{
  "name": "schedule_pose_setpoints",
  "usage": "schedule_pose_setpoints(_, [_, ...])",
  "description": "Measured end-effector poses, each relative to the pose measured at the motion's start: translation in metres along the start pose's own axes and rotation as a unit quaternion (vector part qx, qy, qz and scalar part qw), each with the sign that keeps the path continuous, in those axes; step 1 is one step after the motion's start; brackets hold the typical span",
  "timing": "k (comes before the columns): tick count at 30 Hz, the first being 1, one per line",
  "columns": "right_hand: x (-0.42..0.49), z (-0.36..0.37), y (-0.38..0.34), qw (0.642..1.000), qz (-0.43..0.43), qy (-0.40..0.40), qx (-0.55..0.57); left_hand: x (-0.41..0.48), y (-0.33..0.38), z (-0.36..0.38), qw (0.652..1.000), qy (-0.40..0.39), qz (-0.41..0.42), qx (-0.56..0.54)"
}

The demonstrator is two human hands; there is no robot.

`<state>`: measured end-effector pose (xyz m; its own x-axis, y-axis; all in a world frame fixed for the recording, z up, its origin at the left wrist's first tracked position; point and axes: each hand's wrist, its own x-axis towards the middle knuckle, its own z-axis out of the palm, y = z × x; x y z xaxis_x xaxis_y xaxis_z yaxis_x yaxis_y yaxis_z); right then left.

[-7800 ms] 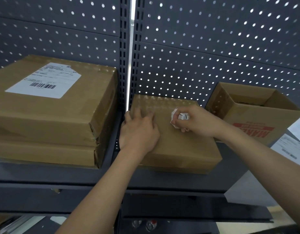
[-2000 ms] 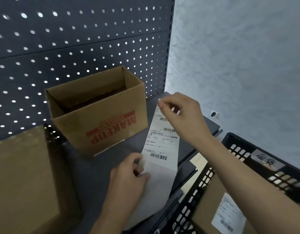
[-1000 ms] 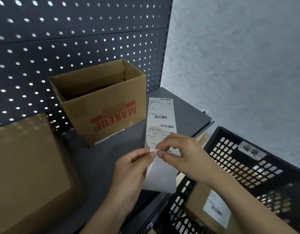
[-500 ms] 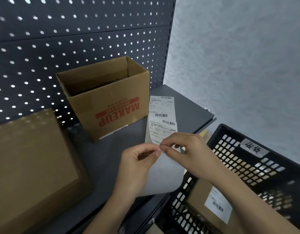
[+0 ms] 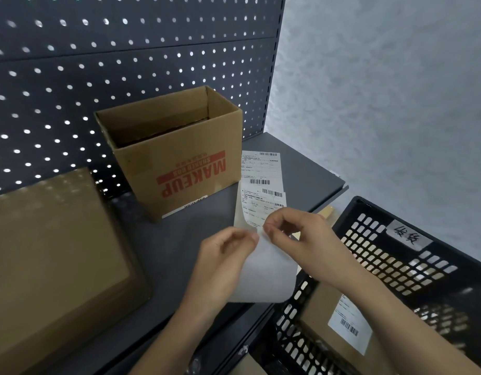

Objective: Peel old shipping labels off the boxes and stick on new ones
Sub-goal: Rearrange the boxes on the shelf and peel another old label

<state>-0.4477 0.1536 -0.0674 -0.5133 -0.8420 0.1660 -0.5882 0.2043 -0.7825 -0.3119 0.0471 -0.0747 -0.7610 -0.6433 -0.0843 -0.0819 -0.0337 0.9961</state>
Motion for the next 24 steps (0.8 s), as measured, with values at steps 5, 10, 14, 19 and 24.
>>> schedule_pose_setpoints(5, [-0.001, 0.0, 0.0, 1.0, 0.009, 0.001, 0.011, 0.007, 0.0, -0.003, 0.999, 0.016, 0.006, 0.046])
schedule_pose_setpoints(10, [0.004, -0.005, 0.003, 0.99, 0.068, 0.077, 0.095, 0.003, -0.003, -0.01, 0.998, 0.028, -0.024, 0.047])
schedule_pose_setpoints(14, [0.01, -0.008, 0.009, 0.979, 0.108, 0.12, 0.122, 0.002, -0.006, -0.015, 0.995, 0.023, 0.01, 0.1])
schedule_pose_setpoints(19, [0.019, -0.012, 0.018, 0.974, 0.13, 0.146, 0.11, 0.0, -0.01, -0.019, 0.98, -0.02, 0.045, 0.191])
schedule_pose_setpoints(24, [0.031, -0.015, 0.021, 0.977, 0.129, 0.16, 0.064, -0.004, -0.008, -0.019, 0.977, -0.022, 0.011, 0.211])
